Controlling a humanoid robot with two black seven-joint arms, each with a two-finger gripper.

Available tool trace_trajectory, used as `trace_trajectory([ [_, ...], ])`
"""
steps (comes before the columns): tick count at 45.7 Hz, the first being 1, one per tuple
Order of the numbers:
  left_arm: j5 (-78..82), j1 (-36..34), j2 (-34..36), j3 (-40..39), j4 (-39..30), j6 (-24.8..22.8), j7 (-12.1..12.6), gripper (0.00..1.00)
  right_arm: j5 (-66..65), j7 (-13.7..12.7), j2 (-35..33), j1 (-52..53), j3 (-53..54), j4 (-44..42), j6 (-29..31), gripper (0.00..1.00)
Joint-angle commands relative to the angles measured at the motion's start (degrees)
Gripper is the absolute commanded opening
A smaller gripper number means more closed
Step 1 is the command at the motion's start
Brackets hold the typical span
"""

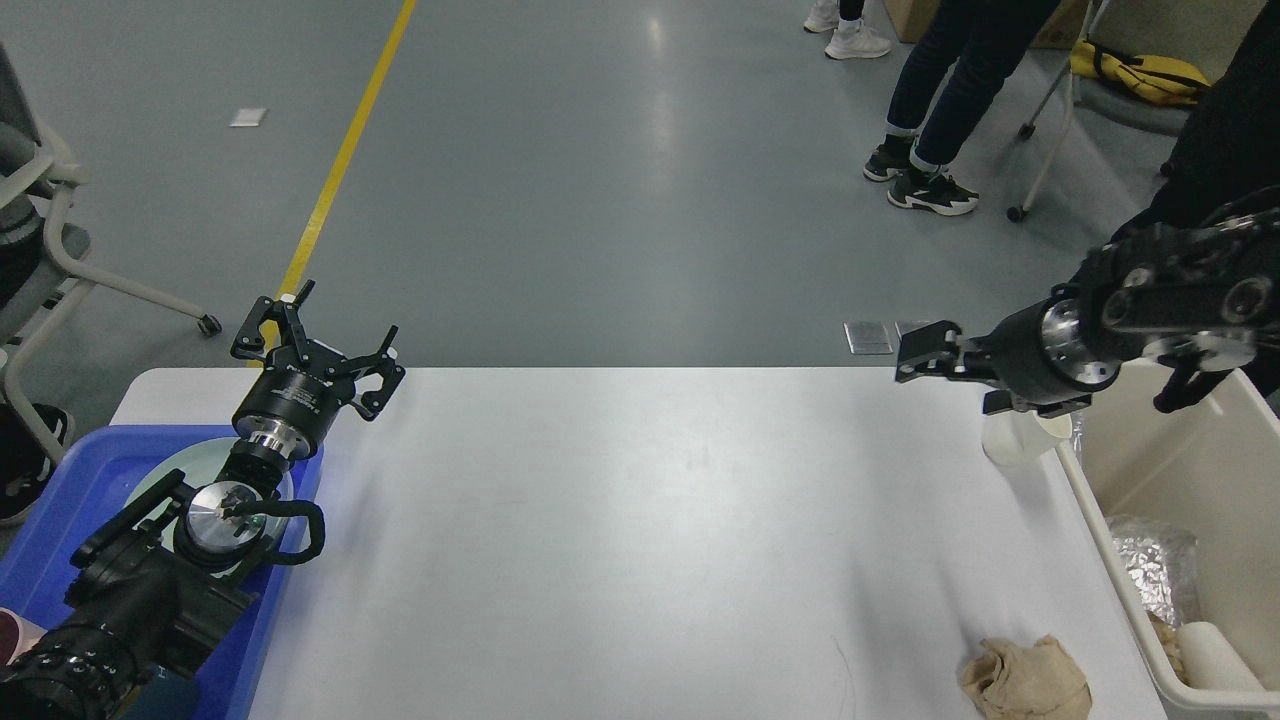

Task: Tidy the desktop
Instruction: 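Lower the right gripper onto the white paper cup beside the bin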

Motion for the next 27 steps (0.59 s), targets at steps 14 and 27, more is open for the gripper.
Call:
trace_trajectory([
  [14, 0.05, 0.0, 0.0, 0.01, 0.0, 0.08, 0.0, 0.96, 0.94, 1.97, -4.96, -35.49, 14.79, -43.74, -0.71, 1.0],
  [27, 0.05, 0.0, 0.0, 0.01, 0.0, 0.08, 0.0, 0.96, 0.94, 1.71, -1.35, -41.65, 20.34, -44.89, -6.95, 1.0],
])
